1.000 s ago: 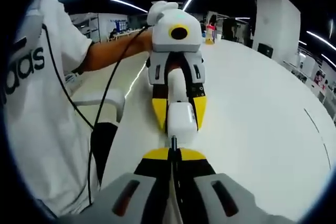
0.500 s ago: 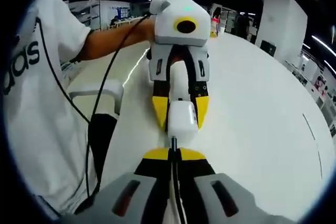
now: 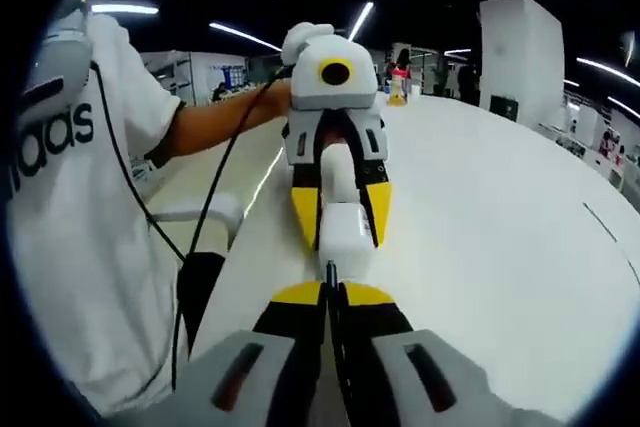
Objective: Plug the desk Type‑C cable into the charger adapter.
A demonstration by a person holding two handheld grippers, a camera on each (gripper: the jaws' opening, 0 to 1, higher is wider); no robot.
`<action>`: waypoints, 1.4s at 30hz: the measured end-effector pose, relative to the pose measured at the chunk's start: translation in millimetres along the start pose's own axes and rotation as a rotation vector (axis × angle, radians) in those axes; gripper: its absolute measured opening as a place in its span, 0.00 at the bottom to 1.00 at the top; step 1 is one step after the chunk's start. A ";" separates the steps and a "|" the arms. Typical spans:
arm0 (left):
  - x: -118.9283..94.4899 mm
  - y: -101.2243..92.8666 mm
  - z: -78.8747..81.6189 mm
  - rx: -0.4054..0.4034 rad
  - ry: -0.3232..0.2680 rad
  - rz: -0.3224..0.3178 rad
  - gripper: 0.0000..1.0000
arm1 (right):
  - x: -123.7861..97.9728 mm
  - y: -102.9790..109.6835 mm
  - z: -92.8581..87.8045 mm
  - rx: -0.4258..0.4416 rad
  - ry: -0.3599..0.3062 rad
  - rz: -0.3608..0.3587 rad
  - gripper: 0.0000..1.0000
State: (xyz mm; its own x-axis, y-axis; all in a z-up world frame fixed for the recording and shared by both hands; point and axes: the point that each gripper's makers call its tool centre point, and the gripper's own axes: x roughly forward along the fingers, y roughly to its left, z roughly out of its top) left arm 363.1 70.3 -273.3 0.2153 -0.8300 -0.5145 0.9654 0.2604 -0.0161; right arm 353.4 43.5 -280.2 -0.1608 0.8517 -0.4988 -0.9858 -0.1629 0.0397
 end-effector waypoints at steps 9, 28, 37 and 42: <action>-2.0 2.8 2.0 -0.007 -0.024 -0.005 0.24 | -0.7 -1.2 -9.4 0.006 0.009 -0.004 0.04; 1.4 6.8 3.6 -0.078 -0.064 0.018 0.24 | -1.3 -0.2 -6.6 0.076 0.068 -0.042 0.00; 2.2 6.3 3.5 -0.083 -0.079 0.019 0.25 | -1.4 4.7 -5.9 0.059 0.072 -0.043 0.00; 2.8 4.8 3.6 -0.077 -0.070 0.014 0.25 | -1.8 3.2 -6.8 0.026 0.029 -0.050 0.03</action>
State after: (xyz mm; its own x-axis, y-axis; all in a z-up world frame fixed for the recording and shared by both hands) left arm 368.9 67.4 -271.7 0.2406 -0.8578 -0.4543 0.9487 0.3067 -0.0767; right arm 350.8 38.0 -285.1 -0.1107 0.8436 -0.5255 -0.9935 -0.1075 0.0367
